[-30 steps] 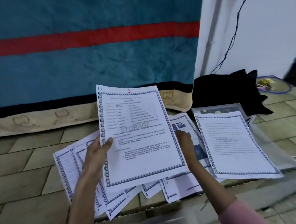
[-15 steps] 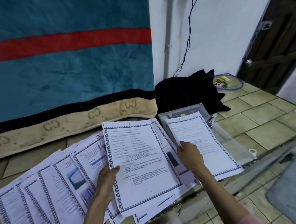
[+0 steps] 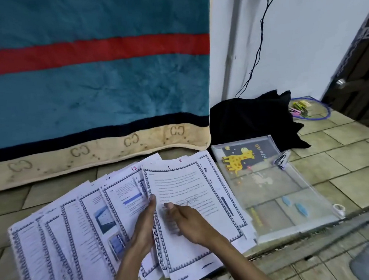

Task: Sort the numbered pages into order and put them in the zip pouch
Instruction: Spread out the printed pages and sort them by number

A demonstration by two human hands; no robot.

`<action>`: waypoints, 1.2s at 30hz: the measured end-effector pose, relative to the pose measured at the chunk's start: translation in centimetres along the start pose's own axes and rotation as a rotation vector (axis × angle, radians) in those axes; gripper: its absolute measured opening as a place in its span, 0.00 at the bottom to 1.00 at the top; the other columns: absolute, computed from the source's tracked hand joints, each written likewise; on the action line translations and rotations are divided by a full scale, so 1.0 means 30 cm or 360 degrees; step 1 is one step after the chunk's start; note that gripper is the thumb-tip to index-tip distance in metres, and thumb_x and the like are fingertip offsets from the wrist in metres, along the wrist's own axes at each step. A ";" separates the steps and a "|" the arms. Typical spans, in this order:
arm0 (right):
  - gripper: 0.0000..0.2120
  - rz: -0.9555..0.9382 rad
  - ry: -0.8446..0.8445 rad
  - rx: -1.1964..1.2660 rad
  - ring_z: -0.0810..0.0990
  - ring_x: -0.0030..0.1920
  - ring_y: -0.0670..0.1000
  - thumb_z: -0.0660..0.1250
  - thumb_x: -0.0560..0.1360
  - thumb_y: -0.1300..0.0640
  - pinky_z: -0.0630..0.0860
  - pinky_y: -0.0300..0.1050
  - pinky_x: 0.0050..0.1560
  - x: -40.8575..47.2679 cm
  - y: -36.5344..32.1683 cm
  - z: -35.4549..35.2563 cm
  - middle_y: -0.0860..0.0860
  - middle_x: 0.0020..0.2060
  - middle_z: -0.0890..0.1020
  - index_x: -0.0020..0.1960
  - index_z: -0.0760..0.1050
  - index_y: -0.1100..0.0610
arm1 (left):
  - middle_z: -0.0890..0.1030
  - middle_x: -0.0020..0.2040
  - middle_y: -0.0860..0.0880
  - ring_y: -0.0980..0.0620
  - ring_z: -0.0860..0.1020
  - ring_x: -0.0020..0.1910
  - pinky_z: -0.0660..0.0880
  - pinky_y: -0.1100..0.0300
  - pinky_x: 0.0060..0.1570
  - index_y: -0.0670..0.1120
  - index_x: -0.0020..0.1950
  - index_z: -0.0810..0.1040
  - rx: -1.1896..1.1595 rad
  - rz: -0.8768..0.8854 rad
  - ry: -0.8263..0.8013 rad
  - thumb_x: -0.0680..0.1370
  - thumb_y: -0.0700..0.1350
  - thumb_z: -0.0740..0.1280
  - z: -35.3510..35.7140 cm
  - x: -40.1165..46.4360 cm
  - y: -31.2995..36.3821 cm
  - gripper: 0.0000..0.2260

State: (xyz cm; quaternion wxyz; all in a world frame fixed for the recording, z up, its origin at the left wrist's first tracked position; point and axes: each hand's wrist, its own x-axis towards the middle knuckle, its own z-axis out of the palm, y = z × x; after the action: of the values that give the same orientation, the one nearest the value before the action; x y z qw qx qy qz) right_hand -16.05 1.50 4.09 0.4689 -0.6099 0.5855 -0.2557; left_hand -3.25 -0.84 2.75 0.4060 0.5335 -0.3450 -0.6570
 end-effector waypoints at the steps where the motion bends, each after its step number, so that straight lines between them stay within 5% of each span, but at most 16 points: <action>1: 0.25 0.0034 -0.0026 0.0095 0.81 0.45 0.54 0.51 0.80 0.42 0.79 0.50 0.50 0.004 0.005 -0.002 0.59 0.48 0.82 0.53 0.75 0.62 | 0.82 0.54 0.50 0.49 0.79 0.57 0.73 0.56 0.55 0.49 0.59 0.76 0.0123 0.0065 0.0039 0.79 0.48 0.61 0.000 -0.004 -0.003 0.11; 3: 0.19 0.0012 0.0062 0.0141 0.79 0.51 0.48 0.55 0.80 0.47 0.77 0.43 0.55 0.009 0.019 -0.028 0.56 0.55 0.82 0.59 0.76 0.59 | 0.80 0.56 0.49 0.48 0.77 0.58 0.72 0.57 0.57 0.47 0.63 0.74 0.0342 0.0183 0.0140 0.77 0.39 0.64 -0.001 -0.006 -0.014 0.14; 5: 0.16 -0.0064 0.0466 -0.0049 0.76 0.59 0.47 0.60 0.79 0.53 0.70 0.35 0.59 0.029 0.052 -0.076 0.53 0.62 0.78 0.64 0.73 0.57 | 0.79 0.56 0.48 0.47 0.76 0.58 0.71 0.56 0.59 0.46 0.65 0.73 0.0312 0.0203 0.0181 0.77 0.35 0.64 -0.016 -0.014 -0.003 0.17; 8: 0.25 0.0013 0.0949 -0.0089 0.69 0.66 0.51 0.67 0.75 0.53 0.66 0.43 0.66 0.022 0.105 -0.159 0.51 0.64 0.73 0.69 0.67 0.59 | 0.79 0.57 0.49 0.49 0.77 0.56 0.71 0.53 0.61 0.47 0.66 0.71 0.0213 0.0215 0.0083 0.77 0.35 0.64 -0.038 -0.033 0.044 0.18; 11: 0.21 0.0205 0.0588 0.0621 0.80 0.54 0.46 0.70 0.73 0.56 0.77 0.42 0.55 -0.004 0.116 -0.247 0.50 0.57 0.80 0.64 0.71 0.60 | 0.80 0.57 0.50 0.49 0.78 0.57 0.74 0.49 0.60 0.48 0.65 0.73 0.0088 0.0206 -0.0069 0.76 0.36 0.65 -0.032 -0.030 0.079 0.18; 14: 0.10 0.0318 0.0572 0.0781 0.82 0.48 0.54 0.68 0.74 0.61 0.78 0.51 0.54 -0.027 0.163 -0.319 0.58 0.49 0.84 0.54 0.79 0.63 | 0.84 0.49 0.54 0.55 0.82 0.49 0.79 0.61 0.45 0.50 0.58 0.77 0.0050 0.0205 -0.0157 0.76 0.37 0.65 0.034 -0.022 0.087 0.13; 21: 0.08 0.0475 0.1198 -0.0027 0.81 0.46 0.59 0.69 0.73 0.62 0.70 0.46 0.41 -0.104 0.311 -0.590 0.63 0.43 0.83 0.49 0.78 0.67 | 0.81 0.54 0.48 0.47 0.82 0.50 0.79 0.53 0.50 0.49 0.56 0.75 0.0180 0.0069 -0.0120 0.77 0.42 0.65 0.111 -0.007 0.054 0.08; 26: 0.16 0.0689 0.1328 -0.0394 0.77 0.54 0.67 0.68 0.73 0.62 0.71 0.52 0.47 -0.078 0.394 -0.635 0.67 0.53 0.80 0.59 0.73 0.66 | 0.80 0.52 0.47 0.49 0.81 0.44 0.78 0.64 0.35 0.46 0.56 0.75 0.0162 0.0033 0.0018 0.78 0.39 0.64 0.076 0.007 0.033 0.08; 32: 0.30 0.0725 0.1496 -0.0926 0.64 0.66 0.66 0.69 0.69 0.65 0.64 0.61 0.61 -0.033 0.373 -0.563 0.66 0.65 0.69 0.69 0.65 0.63 | 0.80 0.54 0.46 0.50 0.80 0.44 0.75 0.59 0.41 0.45 0.59 0.74 0.0291 0.0041 0.0218 0.77 0.38 0.65 0.023 0.020 0.017 0.11; 36: 0.24 0.0335 0.1352 -0.0925 0.63 0.67 0.65 0.67 0.73 0.63 0.64 0.62 0.63 0.028 0.262 -0.427 0.64 0.67 0.69 0.68 0.67 0.62 | 0.81 0.51 0.48 0.46 0.79 0.53 0.74 0.58 0.50 0.43 0.59 0.75 0.0580 0.0151 0.0465 0.76 0.37 0.66 -0.051 0.020 -0.004 0.12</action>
State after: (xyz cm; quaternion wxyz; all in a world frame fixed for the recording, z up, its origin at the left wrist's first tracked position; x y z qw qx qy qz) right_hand -30.67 -1.81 2.54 0.0248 -0.4951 0.8289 -0.2592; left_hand -1.83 -1.36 2.08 0.3792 0.6704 -0.4202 -0.4799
